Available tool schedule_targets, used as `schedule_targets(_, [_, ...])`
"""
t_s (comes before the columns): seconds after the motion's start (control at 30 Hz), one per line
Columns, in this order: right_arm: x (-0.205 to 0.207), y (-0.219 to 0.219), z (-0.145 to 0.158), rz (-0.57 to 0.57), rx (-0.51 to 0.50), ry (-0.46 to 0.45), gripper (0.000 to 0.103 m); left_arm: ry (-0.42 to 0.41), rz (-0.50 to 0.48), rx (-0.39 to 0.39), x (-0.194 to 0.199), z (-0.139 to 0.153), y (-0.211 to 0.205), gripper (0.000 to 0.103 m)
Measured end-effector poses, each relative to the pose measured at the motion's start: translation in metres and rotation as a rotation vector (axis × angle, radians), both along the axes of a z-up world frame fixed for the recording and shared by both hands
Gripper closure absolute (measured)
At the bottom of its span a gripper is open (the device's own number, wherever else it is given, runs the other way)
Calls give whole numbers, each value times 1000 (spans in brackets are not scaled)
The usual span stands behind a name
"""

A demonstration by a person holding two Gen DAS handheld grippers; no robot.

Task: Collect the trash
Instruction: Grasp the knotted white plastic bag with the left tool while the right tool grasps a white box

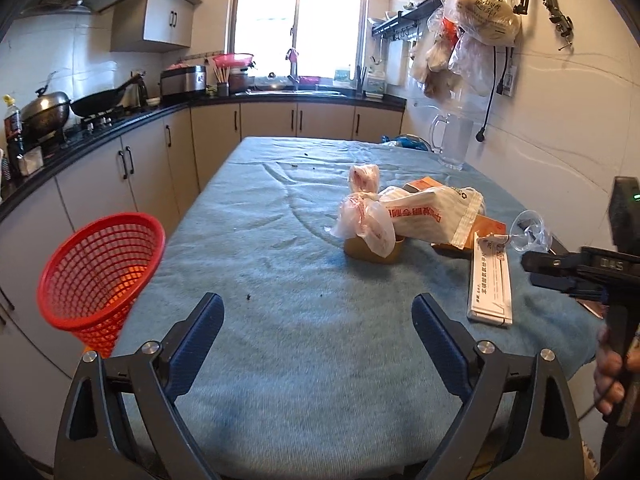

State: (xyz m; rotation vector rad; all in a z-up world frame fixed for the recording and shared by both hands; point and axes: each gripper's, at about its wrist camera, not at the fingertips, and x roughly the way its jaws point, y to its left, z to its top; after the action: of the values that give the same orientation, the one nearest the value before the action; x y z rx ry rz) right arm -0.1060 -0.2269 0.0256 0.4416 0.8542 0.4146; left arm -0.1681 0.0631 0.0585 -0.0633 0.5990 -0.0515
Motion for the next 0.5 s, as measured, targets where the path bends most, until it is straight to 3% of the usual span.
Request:
schedule_targets(0.33, [46, 8, -24, 37, 8, 37, 44, 41, -53, -4, 40, -8, -7, 9])
schedule_targets(0.37, [48, 10, -24, 44, 7, 31, 47, 43, -57, -3, 44, -7, -7, 10])
schedule_targets(0.43, [51, 14, -26, 66, 13, 33, 68, 53, -64, -8, 52, -7, -8, 16])
schedule_targets(0.5, [51, 15, -26, 80, 45, 25, 72, 70, -75, -31, 61, -6, -5, 20])
